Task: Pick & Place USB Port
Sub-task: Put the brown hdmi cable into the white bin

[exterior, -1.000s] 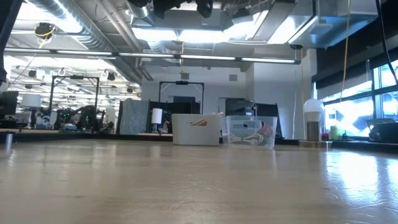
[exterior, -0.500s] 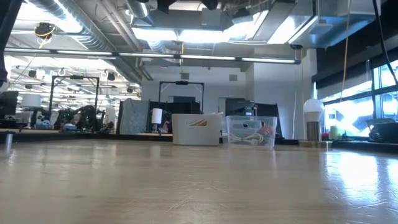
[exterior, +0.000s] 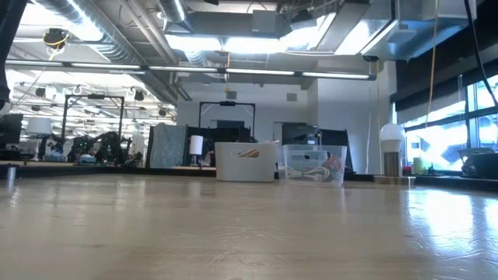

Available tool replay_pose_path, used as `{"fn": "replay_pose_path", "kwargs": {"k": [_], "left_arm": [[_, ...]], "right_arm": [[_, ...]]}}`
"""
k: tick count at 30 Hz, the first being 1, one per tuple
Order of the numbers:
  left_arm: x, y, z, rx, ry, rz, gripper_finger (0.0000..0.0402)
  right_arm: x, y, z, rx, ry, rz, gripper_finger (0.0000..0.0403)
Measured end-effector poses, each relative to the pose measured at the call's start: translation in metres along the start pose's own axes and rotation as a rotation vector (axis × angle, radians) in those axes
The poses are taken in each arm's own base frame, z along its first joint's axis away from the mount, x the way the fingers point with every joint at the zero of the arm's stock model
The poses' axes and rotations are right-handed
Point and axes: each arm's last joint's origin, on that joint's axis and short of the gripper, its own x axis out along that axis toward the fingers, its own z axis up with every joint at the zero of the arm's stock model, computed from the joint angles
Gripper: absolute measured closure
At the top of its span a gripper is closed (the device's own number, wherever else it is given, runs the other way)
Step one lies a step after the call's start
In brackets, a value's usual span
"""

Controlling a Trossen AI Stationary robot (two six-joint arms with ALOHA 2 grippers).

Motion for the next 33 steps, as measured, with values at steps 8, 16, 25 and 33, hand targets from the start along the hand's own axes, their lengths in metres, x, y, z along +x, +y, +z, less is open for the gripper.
{"fn": "replay_pose_path", "kwargs": {"k": [8,16,25,33], "left_arm": [[0.0007,0.0018,0.0006,0.006,-0.031,0.067,0.0178],[0.0038,0.0002,-0.0002,0.118,-0.022,0.051,0.0275],[0.0013,0.0002,-0.0004,0.137,-0.003,0.009,0.0390],[0.0016,-0.0003,-0.0007,0.141,0.002,-0.005,0.0391]], "right_arm": [[0.0064,0.0044,-0.0011,-0.007,0.006,-0.010,0.0396],[0.0069,0.0039,-0.0002,-0.001,0.000,-0.008,0.0396],[0.0072,0.0045,-0.0001,0.000,0.001,0.003,0.0396],[0.0067,0.0038,0.0006,-0.022,-0.007,-0.008,0.0296]]}}
